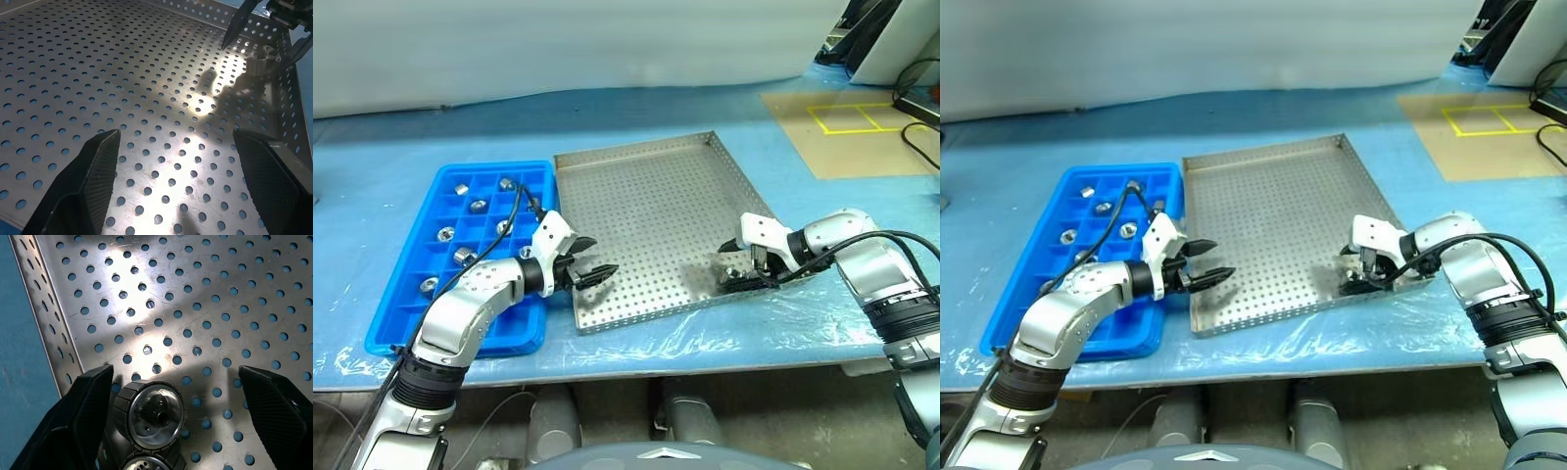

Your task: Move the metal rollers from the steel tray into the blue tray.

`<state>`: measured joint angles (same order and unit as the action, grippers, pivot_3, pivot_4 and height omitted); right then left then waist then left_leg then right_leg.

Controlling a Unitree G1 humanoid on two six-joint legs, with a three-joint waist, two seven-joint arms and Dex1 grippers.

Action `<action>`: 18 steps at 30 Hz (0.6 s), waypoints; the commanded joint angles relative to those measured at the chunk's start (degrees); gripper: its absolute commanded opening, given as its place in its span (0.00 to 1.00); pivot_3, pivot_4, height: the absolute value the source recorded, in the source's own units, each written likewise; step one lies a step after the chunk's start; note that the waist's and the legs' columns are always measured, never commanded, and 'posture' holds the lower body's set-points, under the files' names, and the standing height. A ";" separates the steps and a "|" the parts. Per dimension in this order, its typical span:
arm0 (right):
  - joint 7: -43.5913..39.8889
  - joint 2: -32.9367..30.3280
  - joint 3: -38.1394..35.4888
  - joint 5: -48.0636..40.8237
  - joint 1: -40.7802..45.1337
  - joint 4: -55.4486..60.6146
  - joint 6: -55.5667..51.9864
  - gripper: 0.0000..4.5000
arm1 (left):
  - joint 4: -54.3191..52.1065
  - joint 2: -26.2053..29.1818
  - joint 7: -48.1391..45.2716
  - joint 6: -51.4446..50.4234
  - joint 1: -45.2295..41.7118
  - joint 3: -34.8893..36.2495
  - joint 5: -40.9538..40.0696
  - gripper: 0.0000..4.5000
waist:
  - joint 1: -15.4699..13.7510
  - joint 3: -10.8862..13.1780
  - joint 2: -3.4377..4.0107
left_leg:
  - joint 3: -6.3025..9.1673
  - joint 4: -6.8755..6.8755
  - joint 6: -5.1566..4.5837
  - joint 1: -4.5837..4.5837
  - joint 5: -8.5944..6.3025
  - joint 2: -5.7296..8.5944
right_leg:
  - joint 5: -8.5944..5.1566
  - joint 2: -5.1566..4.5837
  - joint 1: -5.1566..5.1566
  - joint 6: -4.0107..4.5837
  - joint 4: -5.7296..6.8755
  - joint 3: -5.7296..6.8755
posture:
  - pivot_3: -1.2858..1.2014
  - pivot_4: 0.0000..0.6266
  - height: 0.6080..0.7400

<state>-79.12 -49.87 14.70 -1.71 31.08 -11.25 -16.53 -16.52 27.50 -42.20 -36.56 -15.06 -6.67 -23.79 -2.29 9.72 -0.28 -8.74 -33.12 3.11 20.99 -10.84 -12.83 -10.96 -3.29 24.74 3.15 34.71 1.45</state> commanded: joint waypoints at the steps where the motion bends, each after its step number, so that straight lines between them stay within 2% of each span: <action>1: -3.96 -2.20 0.43 -1.36 -0.53 3.26 -2.95 0.99 | 0.41 -0.18 -0.76 2.28 -0.01 0.17 0.19 0.86 | 0.02 0.00 0.00 | 0.00 0.00 0.00 -0.01 0.00 0.00 | 0.00 0.00 0.01 0.00 0.01 0.00 | 0.45 0.24 1.00; 4: -4.56 -2.93 0.46 -0.85 -0.37 2.74 -2.71 0.99 | 1.62 -0.41 -1.12 3.62 0.14 -0.26 0.73 0.86 | -0.05 0.00 0.01 | 0.00 0.00 0.01 -0.01 0.00 0.01 | 0.00 -0.01 0.01 0.00 0.02 0.00 | 0.45 0.24 1.00; 10: 0.66 -0.21 0.28 2.20 2.16 -2.13 2.55 0.99 | 1.71 -1.00 -0.81 4.40 0.57 -0.71 1.59 0.86 | 0.27 0.00 0.01 | -0.02 -0.02 0.02 -0.01 0.00 0.01 | 0.00 -0.01 0.05 0.00 0.04 -0.01 | 0.45 0.24 1.00; 18: 1.68 0.45 0.58 3.17 -0.06 -1.26 6.53 0.99 | 0.27 -0.90 -0.58 4.10 2.05 -0.48 1.52 0.86 | 0.54 0.00 0.01 | -0.02 -0.02 0.04 0.00 0.01 0.00 | 0.01 0.00 0.11 0.00 0.08 -0.01 | 0.46 0.24 1.00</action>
<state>-77.31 -49.22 15.38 1.34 31.43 -13.87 -10.72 -14.24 26.28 -42.73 -33.16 -13.07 -7.40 -22.22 -1.76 9.72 -0.27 -8.77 -33.13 3.14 21.00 -10.83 -12.83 -10.95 -3.30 24.85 3.14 34.79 1.44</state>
